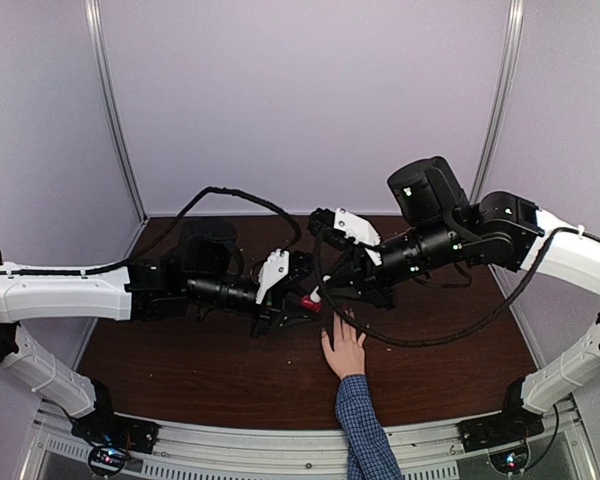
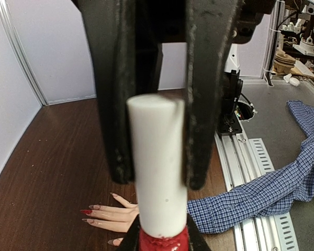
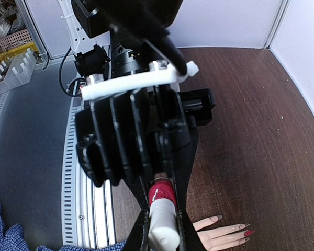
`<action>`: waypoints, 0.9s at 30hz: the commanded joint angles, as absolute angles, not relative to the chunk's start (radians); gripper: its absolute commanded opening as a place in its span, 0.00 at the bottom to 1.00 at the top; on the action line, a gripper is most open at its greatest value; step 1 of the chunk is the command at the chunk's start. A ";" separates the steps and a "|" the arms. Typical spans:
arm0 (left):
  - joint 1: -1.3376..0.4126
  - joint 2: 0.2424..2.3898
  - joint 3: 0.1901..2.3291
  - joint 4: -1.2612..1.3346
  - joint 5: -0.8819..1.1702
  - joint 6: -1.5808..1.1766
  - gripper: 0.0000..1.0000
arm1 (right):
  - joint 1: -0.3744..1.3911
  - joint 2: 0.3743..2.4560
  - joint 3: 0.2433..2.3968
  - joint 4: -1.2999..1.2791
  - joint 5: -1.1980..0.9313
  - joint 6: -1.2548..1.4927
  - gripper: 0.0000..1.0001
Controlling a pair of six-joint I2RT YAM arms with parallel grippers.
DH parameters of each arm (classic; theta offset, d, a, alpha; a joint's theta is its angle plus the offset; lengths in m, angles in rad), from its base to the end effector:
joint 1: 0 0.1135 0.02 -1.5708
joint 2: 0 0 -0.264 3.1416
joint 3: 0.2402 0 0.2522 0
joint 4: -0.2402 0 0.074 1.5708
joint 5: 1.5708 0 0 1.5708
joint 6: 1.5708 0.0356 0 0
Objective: Paint the nails
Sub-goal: Close the cap of the nail polish bottle.
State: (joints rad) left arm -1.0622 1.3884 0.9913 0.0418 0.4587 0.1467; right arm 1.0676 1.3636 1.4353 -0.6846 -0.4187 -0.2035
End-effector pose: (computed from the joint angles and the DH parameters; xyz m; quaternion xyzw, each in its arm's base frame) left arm 0.1423 -0.2876 0.2969 0.5611 0.5840 -0.4132 0.4163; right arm 0.1285 0.2635 0.3880 -0.5924 0.6418 0.3562 0.3321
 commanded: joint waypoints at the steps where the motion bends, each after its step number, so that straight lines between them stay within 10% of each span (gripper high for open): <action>1: -1.068 1.366 0.999 0.150 0.465 0.137 0.00 | 1.074 1.371 1.420 -0.679 -0.446 -0.211 0.00; 27: -1.067 1.400 0.982 0.286 0.145 0.031 0.00 | 1.075 1.515 1.494 -0.605 -0.100 0.062 0.00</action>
